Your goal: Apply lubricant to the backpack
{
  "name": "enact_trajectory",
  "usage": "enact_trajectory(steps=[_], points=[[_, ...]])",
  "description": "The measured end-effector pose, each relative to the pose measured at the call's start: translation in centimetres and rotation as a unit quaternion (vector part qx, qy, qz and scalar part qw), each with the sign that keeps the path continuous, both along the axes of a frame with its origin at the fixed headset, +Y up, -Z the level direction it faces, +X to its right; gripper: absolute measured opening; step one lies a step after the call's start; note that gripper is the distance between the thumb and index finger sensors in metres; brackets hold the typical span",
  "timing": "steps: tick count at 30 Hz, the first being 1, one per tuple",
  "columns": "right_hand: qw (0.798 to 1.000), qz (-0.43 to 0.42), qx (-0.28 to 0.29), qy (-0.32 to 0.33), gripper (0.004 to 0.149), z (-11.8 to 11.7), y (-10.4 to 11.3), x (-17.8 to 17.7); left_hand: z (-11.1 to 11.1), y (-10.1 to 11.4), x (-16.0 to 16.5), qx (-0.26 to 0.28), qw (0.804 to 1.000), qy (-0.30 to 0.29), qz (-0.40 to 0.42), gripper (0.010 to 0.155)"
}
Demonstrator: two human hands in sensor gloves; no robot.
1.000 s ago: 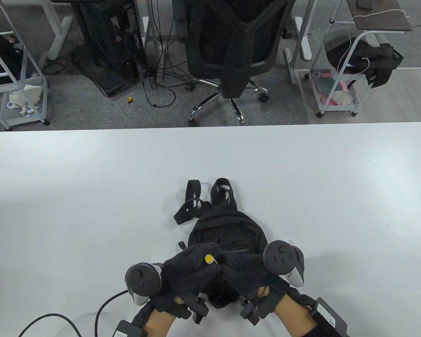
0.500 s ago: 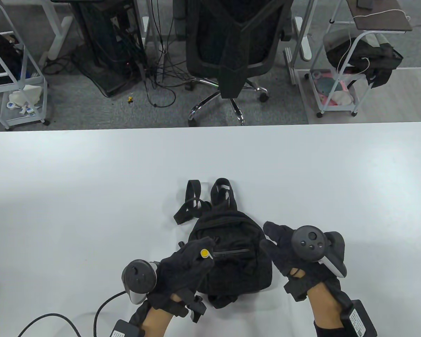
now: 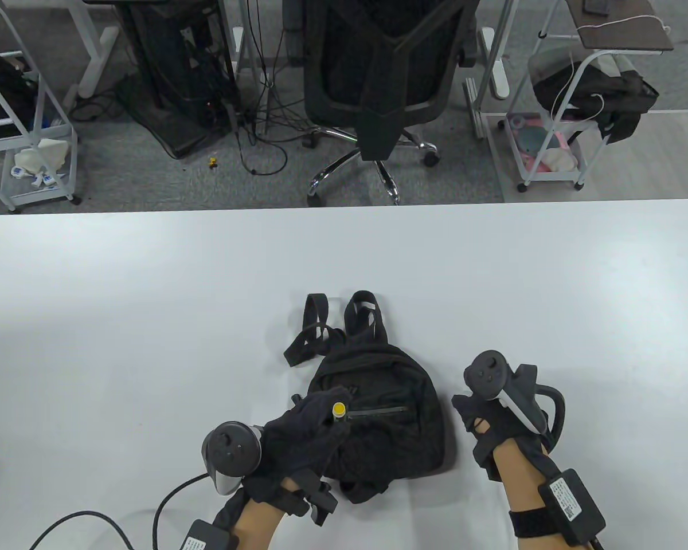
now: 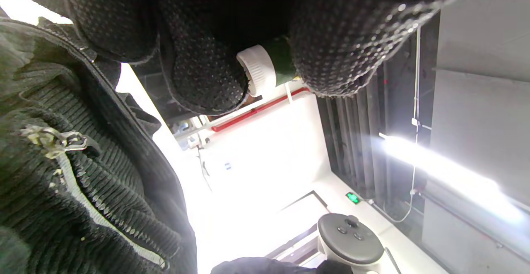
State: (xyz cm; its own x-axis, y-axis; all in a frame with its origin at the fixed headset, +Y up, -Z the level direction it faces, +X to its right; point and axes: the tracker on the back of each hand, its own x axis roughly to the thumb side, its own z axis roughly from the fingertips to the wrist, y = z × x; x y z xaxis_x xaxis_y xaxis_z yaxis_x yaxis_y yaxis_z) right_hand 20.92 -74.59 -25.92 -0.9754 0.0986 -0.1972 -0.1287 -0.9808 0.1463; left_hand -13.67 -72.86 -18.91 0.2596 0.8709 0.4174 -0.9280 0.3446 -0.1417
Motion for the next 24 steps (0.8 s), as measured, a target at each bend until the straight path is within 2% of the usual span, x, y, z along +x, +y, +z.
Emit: enact_trajectory(steps=[4, 7, 10, 14, 18, 24], points=[[1.0, 0.025, -0.005, 0.0, 0.052, -0.4, -0.8, -0.9, -0.2, -0.2, 0.2, -0.002, 1.0, -0.005, -0.006, 0.056], [0.999, 0.036, 0.002, 0.006, 0.05, -0.5, -0.4, -1.4, -0.2, -0.2, 0.4, -0.002, 1.0, -0.008, -0.011, 0.056], [0.998, 0.003, 0.054, 0.02, 0.051, 0.1, 1.7, -1.8, -0.2, -0.3, 0.6, -0.003, 1.0, -0.014, -0.018, 0.056], [0.987, -0.059, 0.128, 0.082, 0.051, 2.2, 4.9, -2.6, -0.1, -0.6, 1.2, -0.002, 0.999, -0.021, -0.037, 0.056], [0.953, -0.144, 0.203, 0.172, 0.05, 4.9, 7.8, -4.1, -0.1, -1.0, 2.3, -0.003, 0.998, -0.038, -0.057, 0.056], [0.899, -0.201, 0.274, 0.276, 0.047, 7.7, 9.3, -7.1, 0.3, -1.3, 3.3, 0.009, 0.995, -0.056, -0.087, 0.056]])
